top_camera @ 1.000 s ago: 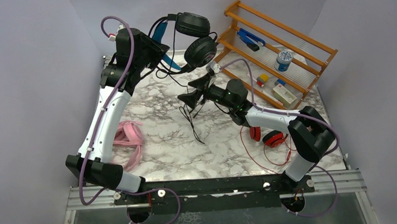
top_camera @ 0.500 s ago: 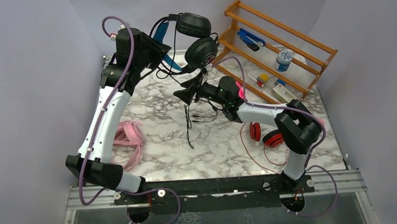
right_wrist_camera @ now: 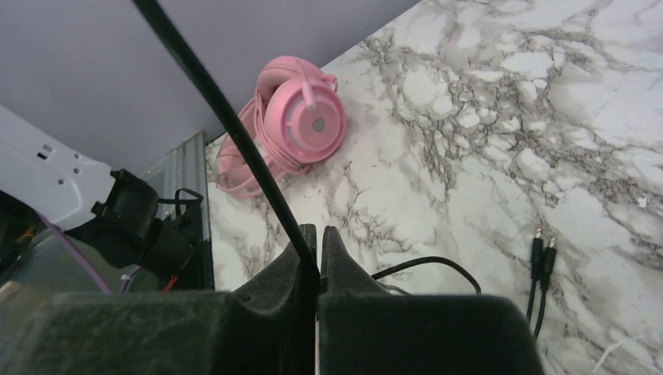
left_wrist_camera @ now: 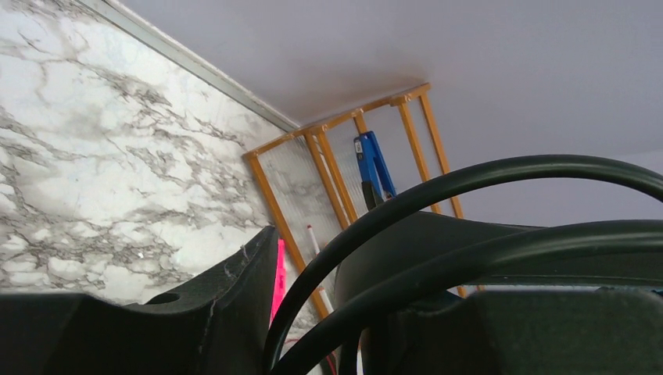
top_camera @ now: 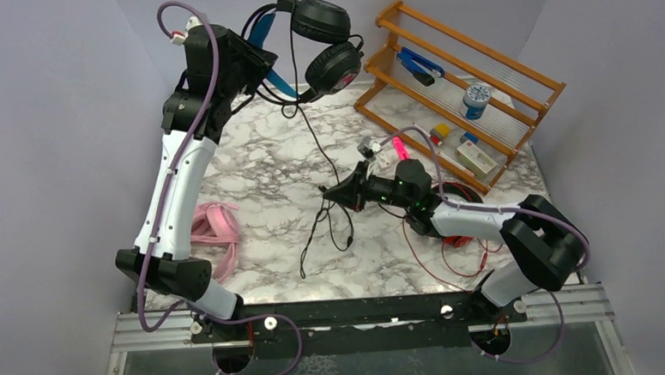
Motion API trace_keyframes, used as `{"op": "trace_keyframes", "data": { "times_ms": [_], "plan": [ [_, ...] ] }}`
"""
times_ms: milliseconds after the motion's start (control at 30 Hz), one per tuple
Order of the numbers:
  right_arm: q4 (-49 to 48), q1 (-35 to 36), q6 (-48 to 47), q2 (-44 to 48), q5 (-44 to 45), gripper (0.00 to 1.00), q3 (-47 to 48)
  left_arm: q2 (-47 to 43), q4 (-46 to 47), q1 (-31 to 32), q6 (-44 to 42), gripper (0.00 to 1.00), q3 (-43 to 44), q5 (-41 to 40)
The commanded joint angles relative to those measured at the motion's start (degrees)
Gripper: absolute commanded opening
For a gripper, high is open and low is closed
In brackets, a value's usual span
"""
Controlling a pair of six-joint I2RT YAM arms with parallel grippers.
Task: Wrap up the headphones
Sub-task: Wrap the headphones cable around the headphones.
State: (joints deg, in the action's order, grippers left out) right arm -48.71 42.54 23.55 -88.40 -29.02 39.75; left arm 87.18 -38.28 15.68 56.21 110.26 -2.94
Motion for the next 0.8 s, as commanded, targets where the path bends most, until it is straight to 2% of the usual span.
{"op": "trace_keyframes", "data": {
  "times_ms": [0, 367, 600, 767],
  "plan": [
    [6.7, 0.3, -0.5, 4.8, 0.6, 0.00, -3.9, 2.4, 3.1, -1.5, -1.9, 0.00, 5.2, 0.3],
    [12.0, -1.9, -1.3, 9.1, 2.8, 0.00, -11.8, 4.1, 2.5, -5.5, -6.3, 0.00, 8.7, 2.8],
    [19.4, -4.3, -2.2, 9.3, 4.4, 0.00, -8.6, 5.8, 2.6, -6.1, -11.5, 0.00, 8.1, 14.8],
    [25.3, -12.8, -2.8, 5.3, 0.2, 0.00, -2.7, 2.9, 3.8, -6.1, -21.2, 0.00, 1.3, 28.5]
  ]
}}
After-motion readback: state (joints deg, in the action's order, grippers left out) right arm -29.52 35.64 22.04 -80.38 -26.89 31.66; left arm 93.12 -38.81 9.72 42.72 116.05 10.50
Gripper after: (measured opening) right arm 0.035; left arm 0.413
